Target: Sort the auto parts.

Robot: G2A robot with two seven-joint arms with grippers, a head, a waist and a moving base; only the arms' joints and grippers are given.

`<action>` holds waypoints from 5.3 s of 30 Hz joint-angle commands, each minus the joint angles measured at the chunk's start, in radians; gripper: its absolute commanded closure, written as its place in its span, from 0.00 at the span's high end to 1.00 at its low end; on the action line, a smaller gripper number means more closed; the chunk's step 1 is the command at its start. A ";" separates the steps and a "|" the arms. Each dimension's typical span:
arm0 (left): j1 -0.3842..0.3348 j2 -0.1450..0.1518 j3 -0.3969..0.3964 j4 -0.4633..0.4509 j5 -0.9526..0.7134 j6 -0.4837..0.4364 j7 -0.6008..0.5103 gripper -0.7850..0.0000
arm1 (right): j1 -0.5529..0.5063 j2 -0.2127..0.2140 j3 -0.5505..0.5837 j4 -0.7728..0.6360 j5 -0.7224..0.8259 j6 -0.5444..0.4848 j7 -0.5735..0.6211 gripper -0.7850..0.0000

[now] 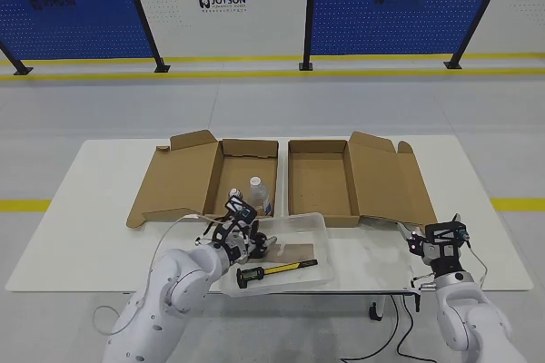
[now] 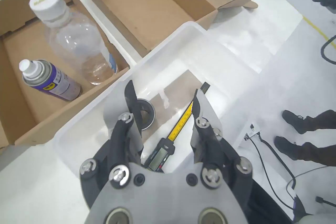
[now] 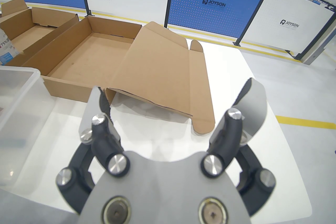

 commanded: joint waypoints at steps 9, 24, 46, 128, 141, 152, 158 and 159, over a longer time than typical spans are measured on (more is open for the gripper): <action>-0.023 0.002 0.010 0.065 0.037 0.062 -0.019 0.57 | 0.000 0.000 0.000 0.000 0.000 0.000 0.000 1.00; -0.069 0.000 0.033 0.153 0.049 0.110 -0.027 0.54 | 0.000 0.000 0.000 0.000 0.000 0.000 0.000 1.00; -0.145 -0.010 0.090 0.259 0.016 0.119 -0.080 0.47 | 0.000 0.000 0.000 0.000 0.000 0.000 0.000 1.00; -0.332 0.014 0.168 0.257 -0.090 -0.045 -0.445 0.65 | 0.000 0.000 0.000 0.000 0.000 0.000 0.000 1.00; -0.411 0.010 0.223 0.343 -0.114 -0.097 -0.511 0.49 | 0.000 0.000 0.000 0.000 0.000 0.000 0.000 1.00; -0.478 -0.005 0.293 0.458 -0.143 -0.108 -0.514 0.36 | 0.000 0.000 0.000 0.000 0.000 0.000 0.000 1.00; -0.505 -0.012 0.318 0.497 -0.162 -0.115 -0.509 0.31 | 0.000 0.000 0.000 0.000 0.000 0.000 0.000 1.00; -0.509 -0.012 0.321 0.504 -0.161 -0.115 -0.509 0.30 | 0.000 0.000 0.000 0.000 0.000 0.000 0.000 1.00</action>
